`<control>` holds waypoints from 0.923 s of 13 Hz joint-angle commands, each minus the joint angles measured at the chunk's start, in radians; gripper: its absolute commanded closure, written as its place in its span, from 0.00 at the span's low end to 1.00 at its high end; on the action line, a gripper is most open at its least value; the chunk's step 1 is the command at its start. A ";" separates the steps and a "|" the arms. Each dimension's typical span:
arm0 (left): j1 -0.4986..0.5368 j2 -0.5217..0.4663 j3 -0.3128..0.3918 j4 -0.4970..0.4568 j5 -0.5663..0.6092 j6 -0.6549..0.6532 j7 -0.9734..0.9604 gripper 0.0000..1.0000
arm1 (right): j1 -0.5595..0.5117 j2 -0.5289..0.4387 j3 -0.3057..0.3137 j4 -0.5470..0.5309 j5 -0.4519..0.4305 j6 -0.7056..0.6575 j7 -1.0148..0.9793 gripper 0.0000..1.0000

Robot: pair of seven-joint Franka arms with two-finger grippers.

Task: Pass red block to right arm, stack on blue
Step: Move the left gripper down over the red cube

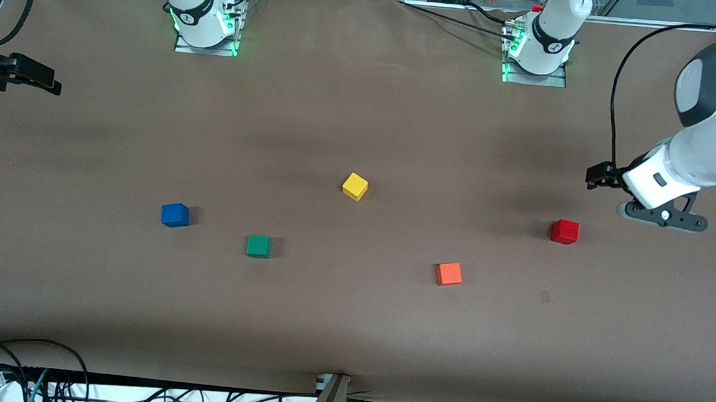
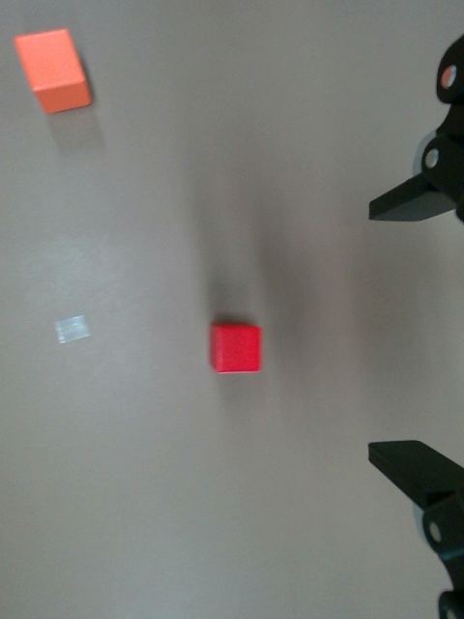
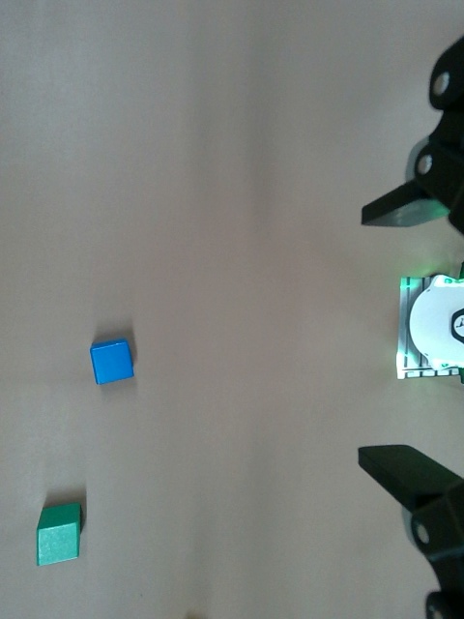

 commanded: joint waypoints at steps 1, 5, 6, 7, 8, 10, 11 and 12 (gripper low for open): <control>0.015 0.052 0.008 -0.018 0.021 0.090 0.023 0.00 | -0.006 0.004 0.002 0.013 0.008 0.001 -0.007 0.00; 0.041 0.129 0.008 -0.062 0.021 0.204 0.060 0.00 | -0.006 0.004 0.002 0.013 0.008 0.000 -0.011 0.00; 0.041 0.131 0.008 -0.113 0.021 0.269 0.062 0.00 | -0.006 0.004 0.002 0.013 0.008 0.001 -0.011 0.00; 0.043 0.131 0.008 -0.216 0.021 0.416 0.089 0.00 | -0.006 0.006 0.002 0.013 0.008 0.001 -0.012 0.00; 0.046 0.131 0.008 -0.275 0.021 0.505 0.118 0.00 | -0.006 0.006 0.002 0.013 0.008 0.001 -0.014 0.00; 0.078 0.150 0.007 -0.338 0.021 0.634 0.183 0.00 | -0.006 0.021 0.002 0.036 0.008 0.000 -0.017 0.00; 0.081 0.167 0.008 -0.340 0.021 0.673 0.253 0.00 | -0.006 0.027 0.002 0.045 0.008 0.000 -0.018 0.00; 0.103 0.195 0.007 -0.339 0.021 0.719 0.316 0.00 | -0.008 0.034 0.002 0.048 0.008 0.001 -0.015 0.00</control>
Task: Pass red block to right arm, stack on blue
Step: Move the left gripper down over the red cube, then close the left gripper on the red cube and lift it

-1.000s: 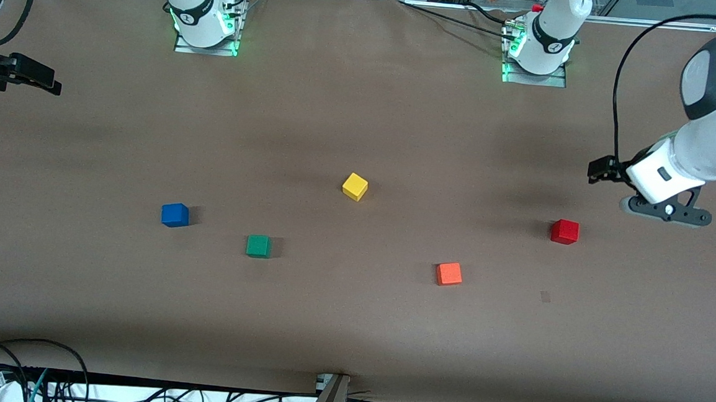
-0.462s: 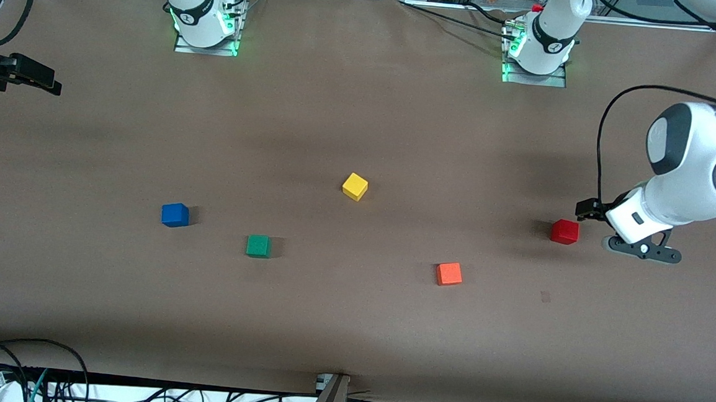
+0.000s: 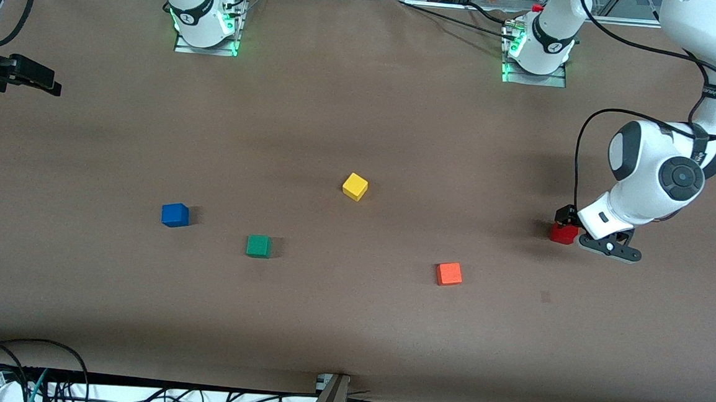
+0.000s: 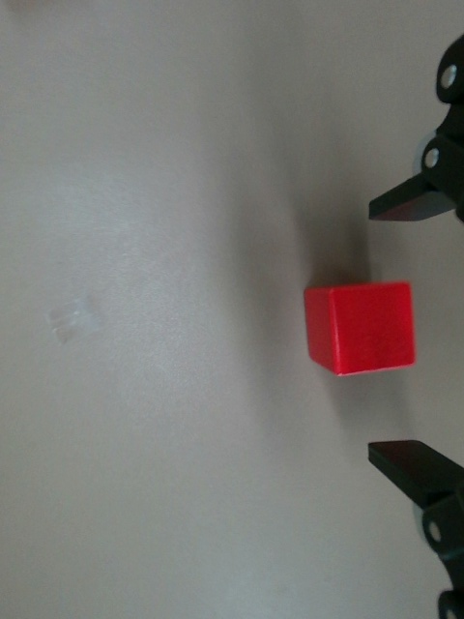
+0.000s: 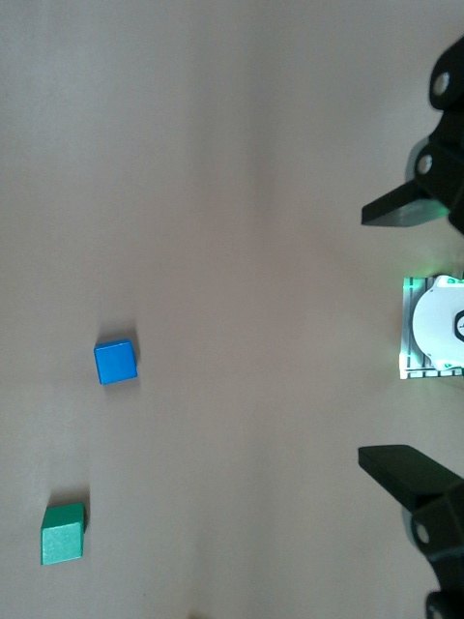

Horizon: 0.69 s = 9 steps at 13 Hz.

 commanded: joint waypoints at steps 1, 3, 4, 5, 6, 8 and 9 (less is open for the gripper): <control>0.051 0.043 -0.009 -0.013 0.013 0.116 0.118 0.00 | -0.008 0.029 0.000 0.042 0.008 -0.005 -0.013 0.00; 0.054 0.068 -0.011 -0.013 0.000 0.138 0.120 0.00 | -0.006 0.029 0.002 0.040 0.008 -0.008 -0.016 0.00; 0.061 0.070 -0.011 -0.023 -0.003 0.141 0.118 0.00 | -0.005 0.029 0.002 0.040 0.007 -0.006 -0.012 0.00; 0.066 0.065 -0.014 -0.039 -0.012 0.141 0.117 0.00 | 0.000 0.030 0.005 0.040 0.002 -0.006 -0.012 0.00; 0.066 0.060 -0.015 -0.047 -0.064 0.141 0.112 0.00 | 0.000 0.038 0.005 0.040 0.004 -0.008 -0.013 0.00; 0.065 0.059 -0.030 -0.058 -0.159 0.139 0.112 0.00 | 0.000 0.044 0.005 0.039 0.007 -0.008 -0.004 0.00; 0.066 0.060 -0.030 -0.058 -0.161 0.139 0.112 0.00 | 0.000 0.053 0.005 0.039 0.001 -0.008 -0.001 0.00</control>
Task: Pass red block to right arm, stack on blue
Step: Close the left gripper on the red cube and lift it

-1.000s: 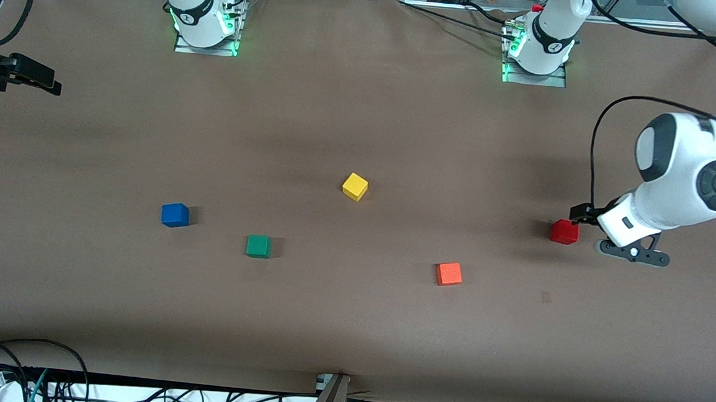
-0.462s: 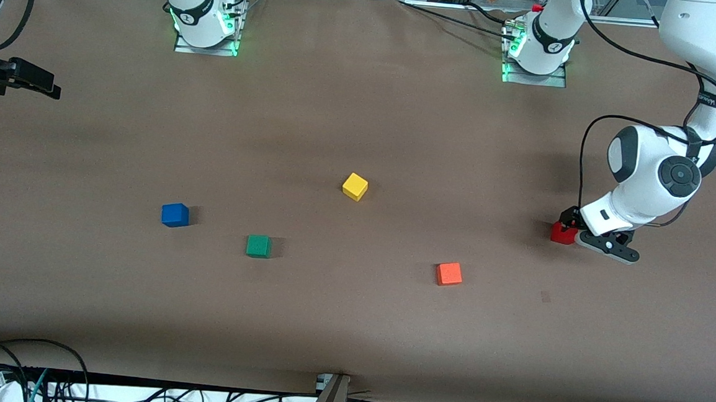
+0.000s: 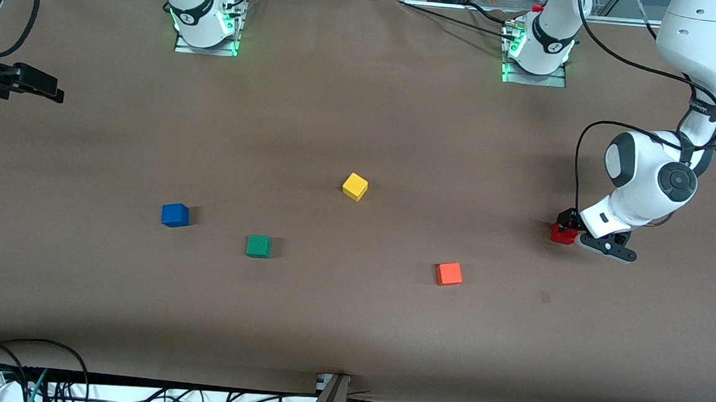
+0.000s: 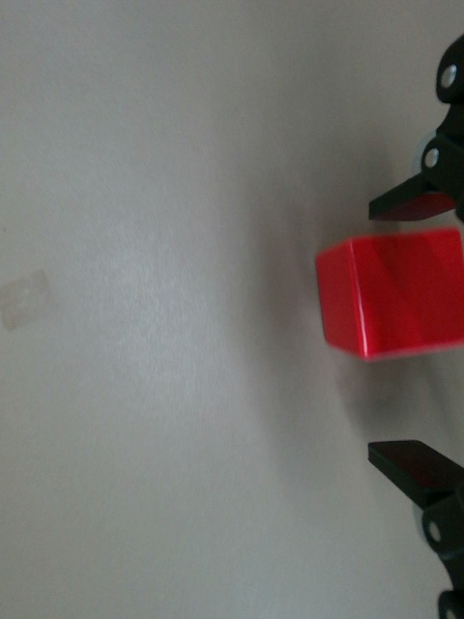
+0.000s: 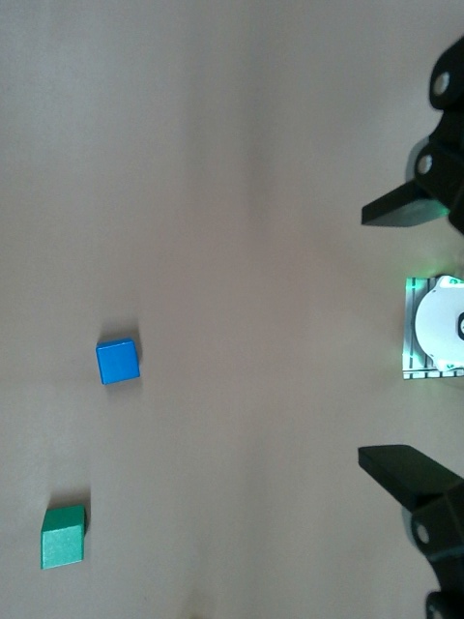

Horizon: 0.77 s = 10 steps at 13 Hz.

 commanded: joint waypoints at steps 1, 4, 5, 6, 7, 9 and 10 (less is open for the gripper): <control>0.008 -0.013 -0.013 -0.019 -0.044 0.014 0.017 0.00 | -0.002 0.025 0.002 0.024 -0.001 -0.007 0.000 0.00; 0.008 0.007 -0.012 -0.017 -0.044 0.015 0.017 0.00 | 0.001 0.028 0.004 0.024 0.004 -0.007 -0.007 0.00; 0.008 0.016 -0.013 -0.017 -0.044 0.015 0.017 0.00 | 0.000 0.028 0.004 0.024 0.008 -0.009 -0.012 0.00; 0.008 0.029 -0.013 -0.016 -0.044 0.015 0.017 0.00 | 0.000 0.028 0.004 0.024 0.008 -0.010 -0.015 0.00; 0.008 0.036 -0.013 -0.013 -0.045 0.015 0.017 0.00 | 0.001 0.028 0.004 0.024 0.007 -0.012 -0.015 0.00; 0.008 0.041 -0.013 -0.013 -0.047 0.015 0.017 0.56 | 0.001 0.028 0.004 0.024 0.005 -0.015 -0.013 0.00; 0.009 0.041 -0.012 -0.013 -0.047 0.014 0.026 0.73 | 0.001 0.028 0.004 0.024 0.005 -0.015 -0.015 0.00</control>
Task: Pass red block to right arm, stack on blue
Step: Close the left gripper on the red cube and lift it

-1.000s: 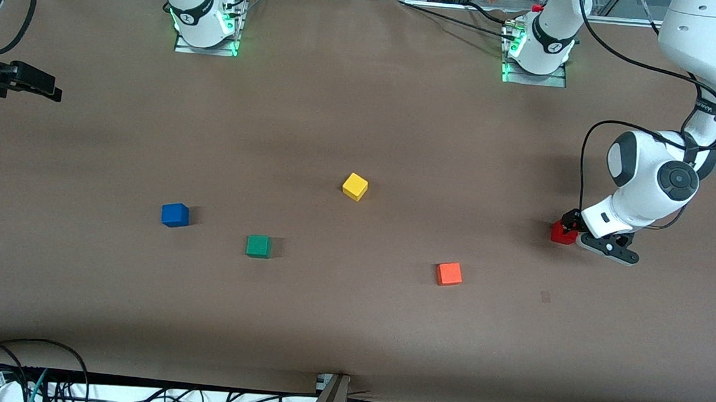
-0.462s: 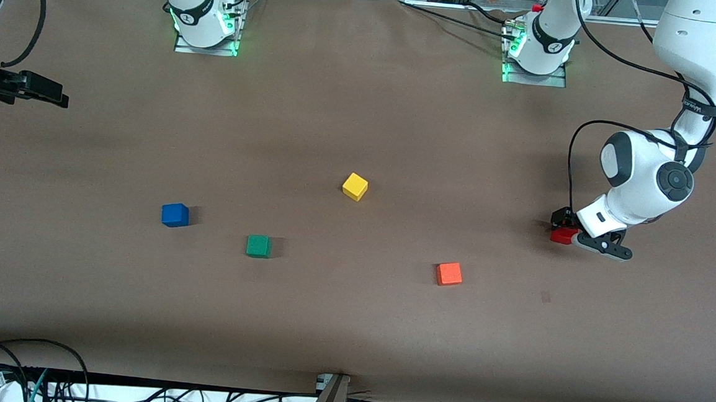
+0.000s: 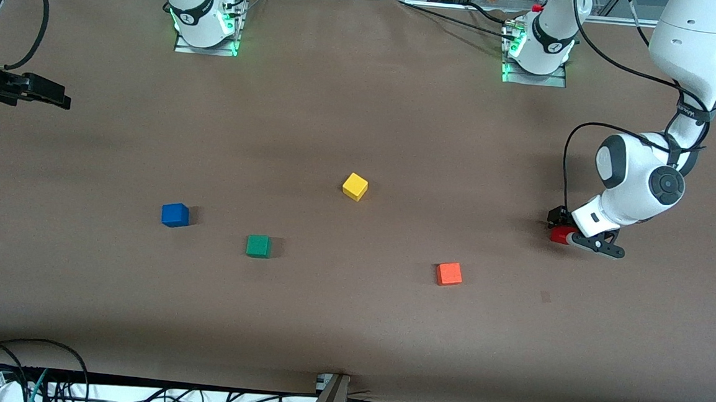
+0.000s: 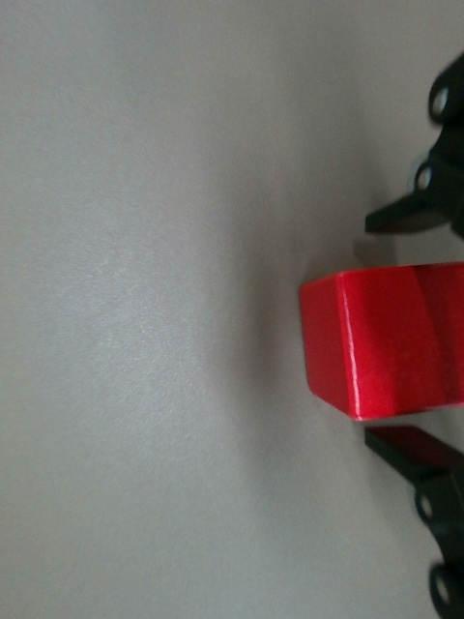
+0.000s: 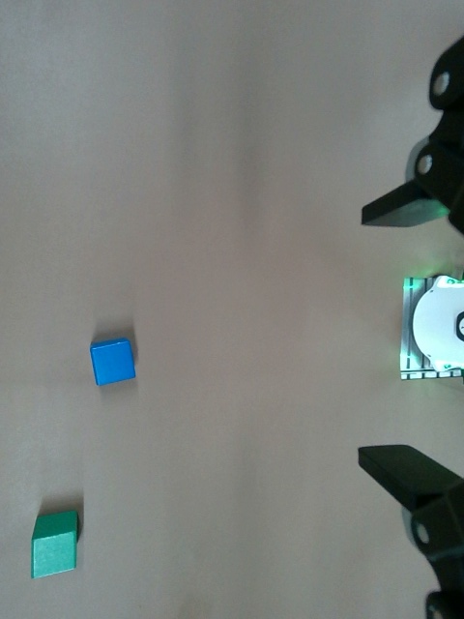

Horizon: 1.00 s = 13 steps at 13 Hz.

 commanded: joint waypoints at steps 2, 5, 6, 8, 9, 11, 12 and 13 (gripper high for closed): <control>0.017 -0.012 -0.008 0.007 -0.026 0.005 0.034 0.90 | 0.000 0.020 0.002 0.022 0.007 -0.016 -0.013 0.00; 0.016 -0.050 -0.012 0.065 -0.024 -0.063 0.060 0.94 | -0.002 0.023 0.002 0.022 0.007 -0.016 -0.016 0.00; 0.016 -0.064 -0.015 0.098 -0.027 -0.120 0.095 0.94 | -0.002 0.023 0.002 0.023 0.007 -0.016 -0.018 0.00; 0.017 -0.072 -0.066 0.196 -0.032 -0.230 0.140 0.92 | 0.000 0.025 0.003 0.022 0.010 -0.015 -0.016 0.00; 0.017 -0.072 -0.093 0.239 -0.032 -0.269 0.143 0.88 | 0.004 0.026 0.005 0.022 0.010 -0.015 -0.013 0.00; 0.017 -0.073 -0.145 0.315 -0.032 -0.320 0.186 0.95 | 0.010 0.033 0.006 0.018 0.014 -0.019 -0.012 0.00; 0.016 -0.072 -0.170 0.347 -0.033 -0.335 0.223 0.95 | 0.012 0.036 0.008 0.017 0.016 -0.016 -0.010 0.00; 0.019 -0.066 -0.204 0.364 -0.070 -0.334 0.258 0.95 | 0.017 0.048 0.008 0.017 0.025 -0.015 -0.010 0.00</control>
